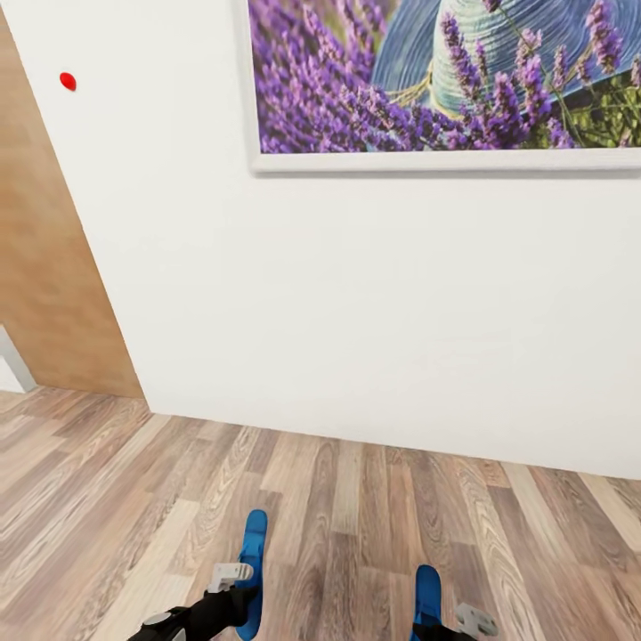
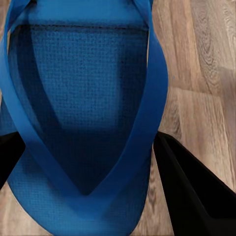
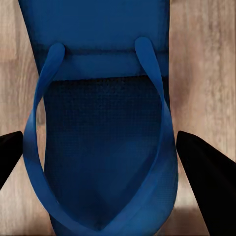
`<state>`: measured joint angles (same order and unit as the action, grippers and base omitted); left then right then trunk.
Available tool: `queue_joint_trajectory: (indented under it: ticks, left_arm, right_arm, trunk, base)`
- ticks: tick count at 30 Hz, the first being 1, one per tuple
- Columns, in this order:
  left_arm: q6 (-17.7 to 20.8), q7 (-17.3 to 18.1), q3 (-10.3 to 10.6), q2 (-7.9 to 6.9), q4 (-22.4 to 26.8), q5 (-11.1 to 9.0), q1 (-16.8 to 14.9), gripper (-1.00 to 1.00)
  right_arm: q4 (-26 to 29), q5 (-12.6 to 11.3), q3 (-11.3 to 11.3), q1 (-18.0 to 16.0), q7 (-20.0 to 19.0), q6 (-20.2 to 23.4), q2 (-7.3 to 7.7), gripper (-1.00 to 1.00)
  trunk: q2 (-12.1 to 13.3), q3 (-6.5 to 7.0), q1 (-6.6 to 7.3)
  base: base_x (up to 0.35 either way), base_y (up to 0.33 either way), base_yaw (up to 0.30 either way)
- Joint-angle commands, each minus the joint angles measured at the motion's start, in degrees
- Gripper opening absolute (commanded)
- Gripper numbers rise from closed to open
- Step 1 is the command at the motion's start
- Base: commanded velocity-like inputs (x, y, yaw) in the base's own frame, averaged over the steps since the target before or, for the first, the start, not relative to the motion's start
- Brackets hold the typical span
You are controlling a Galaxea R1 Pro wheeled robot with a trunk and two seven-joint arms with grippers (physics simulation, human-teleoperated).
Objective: In the bedroom, move the book from the bed onto either nightstand, and place the two sandals side by side next to the bed.
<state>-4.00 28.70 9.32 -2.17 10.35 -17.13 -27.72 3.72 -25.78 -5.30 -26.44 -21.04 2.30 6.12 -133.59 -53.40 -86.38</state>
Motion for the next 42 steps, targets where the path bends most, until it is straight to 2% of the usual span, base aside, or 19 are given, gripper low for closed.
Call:
queue_joint_trajectory:
  ticks: [1, 30, 36, 42]
  left_arm:
    - [-0.30, 0.12, 0.42, -0.03, -0.06, -0.38, -0.05, -1.00]
    - [-0.30, 0.12, 0.44, -0.03, -0.06, -0.37, -0.05, -1.00]
    - [-0.30, 0.12, 0.43, -0.07, -0.06, -0.40, -0.05, -1.00]
    - [-0.30, 0.12, 0.42, -0.07, -0.06, -0.38, -0.05, -1.00]
  right_arm:
    - [0.07, -0.62, -0.41, -0.01, -0.13, 0.25, 0.03, -1.00]
    - [0.06, -0.64, -0.41, -0.01, -0.13, 0.25, 0.03, -1.00]
    - [0.06, -0.63, -0.41, -0.01, -0.11, 0.25, 0.02, -1.00]
    - [0.06, -0.62, -0.42, -0.01, -0.14, 0.24, 0.02, -1.00]
  trunk:
    - [-0.02, -0.05, -0.02]
    - [-0.02, -0.05, -0.02]
    - [-0.02, -0.05, -0.02]
    - [-0.02, -0.05, -0.02]
  base:
    - [0.330, 0.000, 0.042]
    - [0.330, 0.000, 0.004]
    - [0.315, 0.000, 0.217]
    - [0.083, 0.000, 0.289]
